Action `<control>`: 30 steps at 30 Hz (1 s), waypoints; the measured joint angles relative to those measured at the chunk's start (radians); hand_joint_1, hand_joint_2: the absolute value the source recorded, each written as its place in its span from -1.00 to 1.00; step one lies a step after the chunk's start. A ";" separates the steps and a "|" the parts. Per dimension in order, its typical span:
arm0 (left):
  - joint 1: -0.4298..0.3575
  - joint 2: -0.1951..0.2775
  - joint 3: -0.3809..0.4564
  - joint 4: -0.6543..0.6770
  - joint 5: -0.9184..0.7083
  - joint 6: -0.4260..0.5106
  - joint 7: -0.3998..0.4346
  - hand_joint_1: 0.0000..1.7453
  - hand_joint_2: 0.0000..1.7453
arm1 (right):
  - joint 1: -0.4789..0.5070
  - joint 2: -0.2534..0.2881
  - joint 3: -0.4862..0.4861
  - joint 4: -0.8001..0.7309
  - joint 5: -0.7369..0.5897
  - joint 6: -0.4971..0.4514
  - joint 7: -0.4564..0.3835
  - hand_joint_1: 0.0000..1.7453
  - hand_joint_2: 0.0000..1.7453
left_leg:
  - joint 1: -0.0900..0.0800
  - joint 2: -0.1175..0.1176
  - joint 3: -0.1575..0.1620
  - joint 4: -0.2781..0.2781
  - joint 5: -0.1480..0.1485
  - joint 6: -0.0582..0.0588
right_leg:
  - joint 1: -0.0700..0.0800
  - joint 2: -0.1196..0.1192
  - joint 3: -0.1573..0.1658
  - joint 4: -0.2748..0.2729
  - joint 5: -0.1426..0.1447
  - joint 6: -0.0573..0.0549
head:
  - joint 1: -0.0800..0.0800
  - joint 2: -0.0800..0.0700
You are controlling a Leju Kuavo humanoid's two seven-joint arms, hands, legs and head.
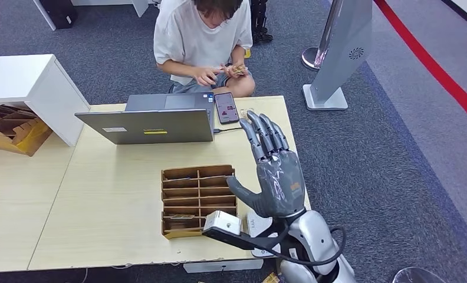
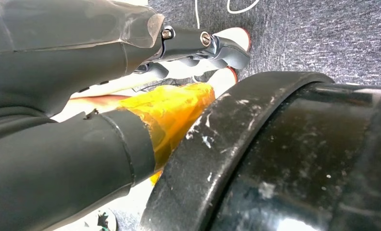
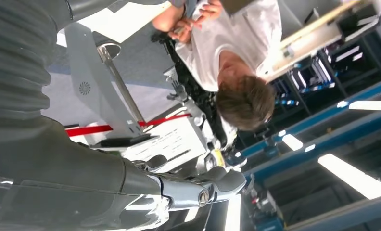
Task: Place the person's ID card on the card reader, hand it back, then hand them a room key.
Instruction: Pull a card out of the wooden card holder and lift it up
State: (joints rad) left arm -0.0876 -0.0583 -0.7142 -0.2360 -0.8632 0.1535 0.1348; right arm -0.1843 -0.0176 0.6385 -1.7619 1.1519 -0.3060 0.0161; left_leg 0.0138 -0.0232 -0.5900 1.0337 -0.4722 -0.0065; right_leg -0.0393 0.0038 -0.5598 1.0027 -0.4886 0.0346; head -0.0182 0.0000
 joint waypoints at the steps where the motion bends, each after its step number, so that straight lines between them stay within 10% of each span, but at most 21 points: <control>1: 0.000 0.000 0.000 0.000 0.001 0.001 0.000 -1.00 -1.00 | 0.003 -0.006 0.006 -0.005 -0.001 0.009 -0.001 -1.00 1.00 | 0.000 0.000 0.000 0.000 0.000 0.000 | 0.000 0.000 0.000 0.000 0.000 0.000 | 0.000 0.000; 30: 0.003 0.001 0.000 0.000 0.008 0.005 -0.006 -1.00 -1.00 | 0.087 -0.137 0.163 -0.038 -0.019 0.124 0.009 -1.00 1.00 | 0.000 0.000 0.000 0.000 0.000 0.000 | 0.000 0.000 0.000 0.000 0.000 0.000 | 0.000 0.000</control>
State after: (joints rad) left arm -0.0844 -0.0568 -0.7141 -0.2358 -0.8556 0.1583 0.1289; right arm -0.0975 -0.1547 0.8020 -1.7996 1.1326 -0.1816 0.0255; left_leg 0.0138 -0.0231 -0.5901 1.0337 -0.4723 -0.0065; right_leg -0.0393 0.0037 -0.5598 1.0026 -0.4887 0.0346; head -0.0183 0.0000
